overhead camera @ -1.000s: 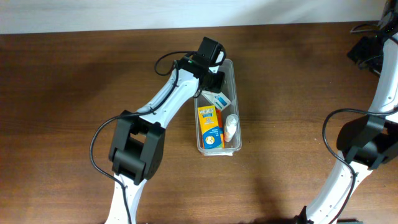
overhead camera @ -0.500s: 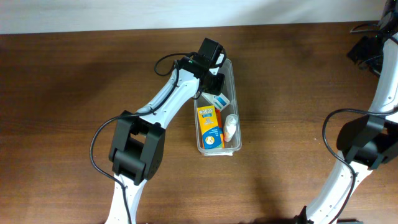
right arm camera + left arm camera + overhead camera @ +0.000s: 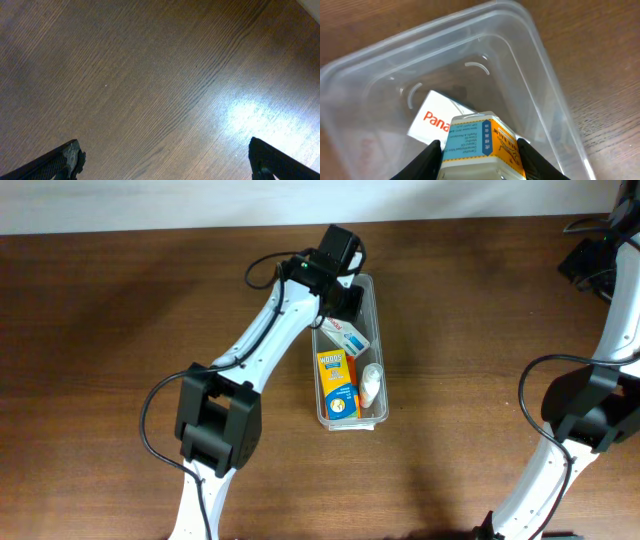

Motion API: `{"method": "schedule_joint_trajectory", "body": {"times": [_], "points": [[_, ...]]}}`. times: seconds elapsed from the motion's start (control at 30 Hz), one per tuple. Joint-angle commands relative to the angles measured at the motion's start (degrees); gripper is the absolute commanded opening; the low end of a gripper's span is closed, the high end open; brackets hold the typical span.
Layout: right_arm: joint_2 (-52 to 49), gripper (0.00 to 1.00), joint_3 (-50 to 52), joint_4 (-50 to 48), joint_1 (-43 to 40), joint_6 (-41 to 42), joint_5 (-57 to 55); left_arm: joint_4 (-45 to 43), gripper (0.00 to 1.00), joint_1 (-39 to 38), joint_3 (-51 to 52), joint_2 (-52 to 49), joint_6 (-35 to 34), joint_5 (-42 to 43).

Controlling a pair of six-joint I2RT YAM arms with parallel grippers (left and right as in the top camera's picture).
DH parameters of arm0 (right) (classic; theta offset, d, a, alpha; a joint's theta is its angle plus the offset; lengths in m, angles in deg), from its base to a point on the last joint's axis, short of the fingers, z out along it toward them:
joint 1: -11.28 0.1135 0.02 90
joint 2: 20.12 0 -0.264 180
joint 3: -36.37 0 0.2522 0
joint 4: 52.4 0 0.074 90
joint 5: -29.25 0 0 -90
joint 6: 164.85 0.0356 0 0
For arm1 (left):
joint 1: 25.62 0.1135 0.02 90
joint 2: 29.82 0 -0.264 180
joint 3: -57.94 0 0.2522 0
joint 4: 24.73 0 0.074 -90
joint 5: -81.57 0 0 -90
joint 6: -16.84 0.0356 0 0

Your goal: Pack container

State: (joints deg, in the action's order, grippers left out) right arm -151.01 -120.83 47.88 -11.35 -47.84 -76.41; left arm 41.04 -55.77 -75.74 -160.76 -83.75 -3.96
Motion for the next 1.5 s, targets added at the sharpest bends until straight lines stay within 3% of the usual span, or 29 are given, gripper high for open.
{"method": "schedule_joint_trajectory", "body": {"times": [0.0, 0.33, 0.53, 0.73, 1.47], "points": [[0.24, 0.98, -0.02, -0.02, 0.07, 0.24, -1.11, 2.54, 0.37, 0.2, -3.3, -0.42, -0.68, -1.73], [0.24, 0.98, -0.02, -0.02, 0.07, 0.22, -1.11, 9.14, 0.37, 0.13, -3.82, -0.42, -0.5, -0.7], [0.24, 0.98, -0.02, -0.02, 0.07, 0.24, -1.11, 9.16, 0.37, -0.59, -3.89, -0.42, -0.04, 0.0], [0.24, 0.98, -0.02, -0.02, 0.07, 0.22, -1.11, 9.33, 0.37, -1.81, -3.89, -0.42, -0.04, -6.4], [0.24, 0.98, -0.02, -0.02, 0.07, 0.24, -1.11, 6.8, 0.37, -3.19, -3.89, -3.76, 1.73, -9.14]]}}
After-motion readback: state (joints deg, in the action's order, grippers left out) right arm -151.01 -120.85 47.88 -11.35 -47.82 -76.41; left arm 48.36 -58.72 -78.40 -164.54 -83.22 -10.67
